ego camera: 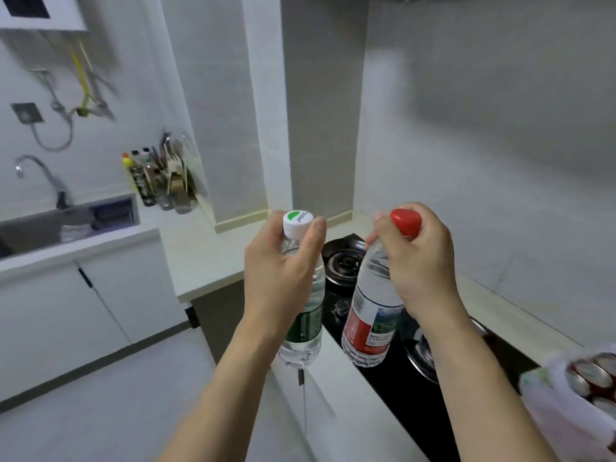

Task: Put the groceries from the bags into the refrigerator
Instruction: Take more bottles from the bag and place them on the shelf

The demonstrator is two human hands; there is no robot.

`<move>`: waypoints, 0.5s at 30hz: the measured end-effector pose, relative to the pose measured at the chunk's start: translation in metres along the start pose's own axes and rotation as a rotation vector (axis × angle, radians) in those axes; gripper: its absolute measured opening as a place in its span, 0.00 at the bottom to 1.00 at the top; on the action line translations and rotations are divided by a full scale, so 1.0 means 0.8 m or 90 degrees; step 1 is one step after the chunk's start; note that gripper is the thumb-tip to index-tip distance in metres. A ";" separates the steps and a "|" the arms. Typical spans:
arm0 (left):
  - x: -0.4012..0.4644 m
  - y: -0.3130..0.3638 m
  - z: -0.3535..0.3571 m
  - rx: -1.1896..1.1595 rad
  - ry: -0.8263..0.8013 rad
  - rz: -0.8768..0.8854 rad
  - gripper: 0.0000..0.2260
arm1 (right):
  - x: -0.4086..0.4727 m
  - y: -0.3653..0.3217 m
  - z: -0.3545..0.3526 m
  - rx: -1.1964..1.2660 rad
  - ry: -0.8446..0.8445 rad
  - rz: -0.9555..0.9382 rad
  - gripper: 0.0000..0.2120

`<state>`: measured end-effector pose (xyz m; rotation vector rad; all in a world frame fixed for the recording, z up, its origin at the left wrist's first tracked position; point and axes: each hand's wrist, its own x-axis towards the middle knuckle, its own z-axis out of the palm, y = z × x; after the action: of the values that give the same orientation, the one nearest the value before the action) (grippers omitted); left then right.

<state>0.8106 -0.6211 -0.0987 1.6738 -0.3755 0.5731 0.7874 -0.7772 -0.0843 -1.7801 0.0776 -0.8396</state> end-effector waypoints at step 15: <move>-0.009 -0.038 -0.242 0.169 0.246 -0.042 0.13 | -0.060 -0.074 0.249 0.177 -0.309 -0.040 0.08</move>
<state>0.7903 -0.4265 -0.1060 1.7708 0.0389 0.9071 0.8451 -0.5720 -0.0848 -1.6793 -0.3961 -0.4177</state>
